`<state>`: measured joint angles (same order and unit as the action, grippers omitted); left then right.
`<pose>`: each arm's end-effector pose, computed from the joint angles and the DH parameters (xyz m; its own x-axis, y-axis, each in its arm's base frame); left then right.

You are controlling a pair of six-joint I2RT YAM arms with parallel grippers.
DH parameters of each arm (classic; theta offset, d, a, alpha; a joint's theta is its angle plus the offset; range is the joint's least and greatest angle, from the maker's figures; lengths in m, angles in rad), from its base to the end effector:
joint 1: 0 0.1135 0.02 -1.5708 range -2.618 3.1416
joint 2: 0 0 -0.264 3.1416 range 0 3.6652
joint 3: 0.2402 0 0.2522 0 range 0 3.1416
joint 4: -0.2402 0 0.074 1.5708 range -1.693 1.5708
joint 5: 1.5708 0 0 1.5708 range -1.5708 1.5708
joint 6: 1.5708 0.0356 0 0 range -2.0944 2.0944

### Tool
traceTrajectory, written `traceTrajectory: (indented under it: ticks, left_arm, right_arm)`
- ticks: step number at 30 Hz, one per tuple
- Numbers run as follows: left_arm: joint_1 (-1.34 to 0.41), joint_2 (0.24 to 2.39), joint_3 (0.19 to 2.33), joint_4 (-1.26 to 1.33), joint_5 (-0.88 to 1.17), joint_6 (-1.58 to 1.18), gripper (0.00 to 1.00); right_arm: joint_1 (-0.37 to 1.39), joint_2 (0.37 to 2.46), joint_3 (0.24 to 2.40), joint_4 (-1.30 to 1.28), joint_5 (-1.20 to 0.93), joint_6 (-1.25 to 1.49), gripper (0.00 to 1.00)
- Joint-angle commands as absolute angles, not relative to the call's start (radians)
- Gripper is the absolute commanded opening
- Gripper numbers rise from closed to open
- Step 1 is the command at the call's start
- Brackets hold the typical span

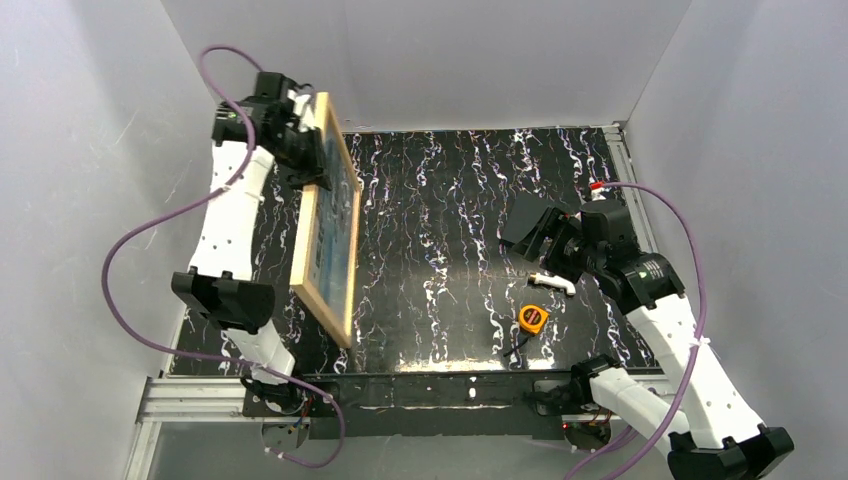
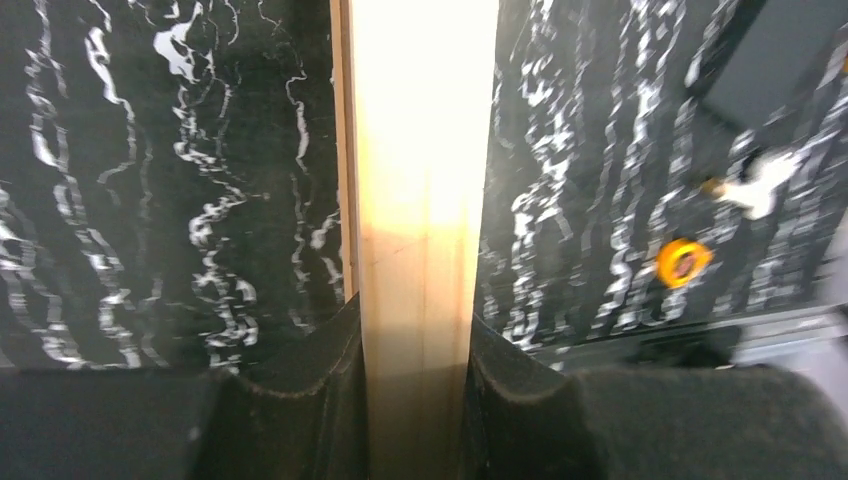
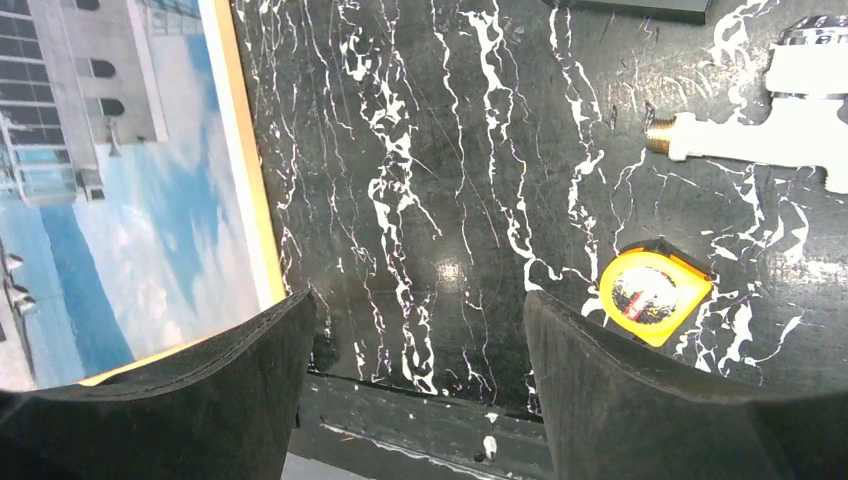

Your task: Take the photo out of the frame

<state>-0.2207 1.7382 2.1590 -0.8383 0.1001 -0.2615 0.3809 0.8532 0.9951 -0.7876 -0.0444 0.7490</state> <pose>0.3535 -0.0830 0.4843 -0.4615 -0.1601 -0.8726 0.1942 0.9415 -0.2755 0.1553 0.0639 0.3405 -0.6844 0.4587 -0.5667 0.0843 0.8219 0.5634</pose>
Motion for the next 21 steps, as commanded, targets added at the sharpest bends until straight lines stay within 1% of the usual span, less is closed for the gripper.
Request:
traceTrajectory:
  ticks: [1,4,7,9,11,14,19,21]
  left_arm:
    - [-0.024,1.763,2.107,-0.828,0.471,-0.454,0.00]
    - [0.099,1.771,2.044,-0.764,0.554,-0.472,0.00]
    - [0.190,1.778,1.961,-0.684,0.662,-0.493,0.00]
    - [0.236,1.798,1.939,-0.685,0.686,-0.460,0.00]
    - [0.259,1.827,1.939,-0.740,0.682,-0.406,0.00]
    - [0.291,1.825,1.858,-0.729,0.692,-0.369,0.00]
    - [0.337,1.788,1.705,-0.712,0.600,-0.306,0.00]
    - [0.343,1.786,1.684,-0.732,0.539,-0.278,0.00]
  right_arm:
    - [0.383,0.872,0.980,-0.730,-0.068,0.732,0.83]
    - [0.383,0.914,0.963,-0.711,-0.075,0.718,0.83]
    - [0.383,0.966,0.945,-0.673,-0.107,0.709,0.83]
    - [0.388,1.011,0.936,-0.631,-0.146,0.698,0.83]
    - [0.401,1.066,0.926,-0.564,-0.204,0.669,0.83]
    - [0.436,1.182,0.955,-0.484,-0.282,0.626,0.83]
    - [0.490,1.395,1.086,-0.409,-0.361,0.560,0.84]
    - [0.499,1.487,1.138,-0.387,-0.393,0.546,0.84]
